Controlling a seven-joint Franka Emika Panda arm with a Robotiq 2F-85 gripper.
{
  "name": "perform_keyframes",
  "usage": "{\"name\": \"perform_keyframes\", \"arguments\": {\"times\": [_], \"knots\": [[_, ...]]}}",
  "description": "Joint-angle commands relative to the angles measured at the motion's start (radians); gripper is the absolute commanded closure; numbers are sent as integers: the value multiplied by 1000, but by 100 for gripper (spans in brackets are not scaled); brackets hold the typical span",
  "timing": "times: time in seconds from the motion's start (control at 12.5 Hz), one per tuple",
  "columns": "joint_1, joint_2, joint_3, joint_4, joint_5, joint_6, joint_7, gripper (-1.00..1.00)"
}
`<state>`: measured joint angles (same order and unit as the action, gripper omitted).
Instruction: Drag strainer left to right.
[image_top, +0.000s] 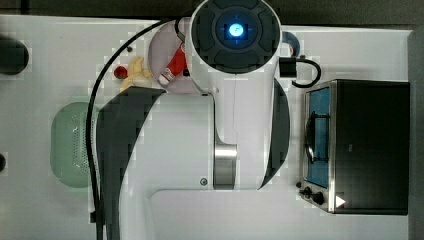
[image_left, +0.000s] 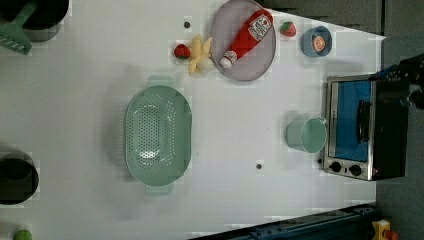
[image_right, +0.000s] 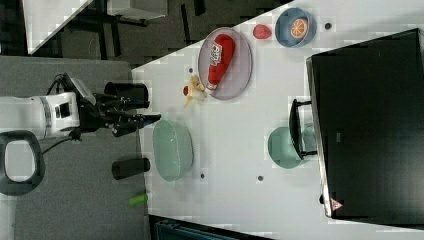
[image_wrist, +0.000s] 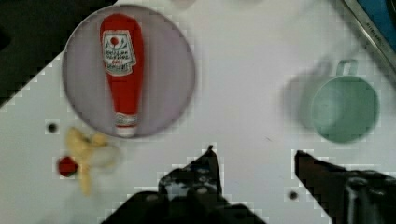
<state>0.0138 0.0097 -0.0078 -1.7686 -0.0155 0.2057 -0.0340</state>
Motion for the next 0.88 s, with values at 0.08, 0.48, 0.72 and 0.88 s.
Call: {"name": "perform_keyframes", "arguments": {"times": [0.08, 0.48, 0.72, 0.88], "knots": [[-33, -405, -14, -243, -3, -163, 197, -59], [-1, -367, 98, -243, 39, -68, 243, -100], [4, -316, 231, -243, 39, 11, 363, -100], [6, -265, 329, -243, 39, 57, 489, -100]]}}
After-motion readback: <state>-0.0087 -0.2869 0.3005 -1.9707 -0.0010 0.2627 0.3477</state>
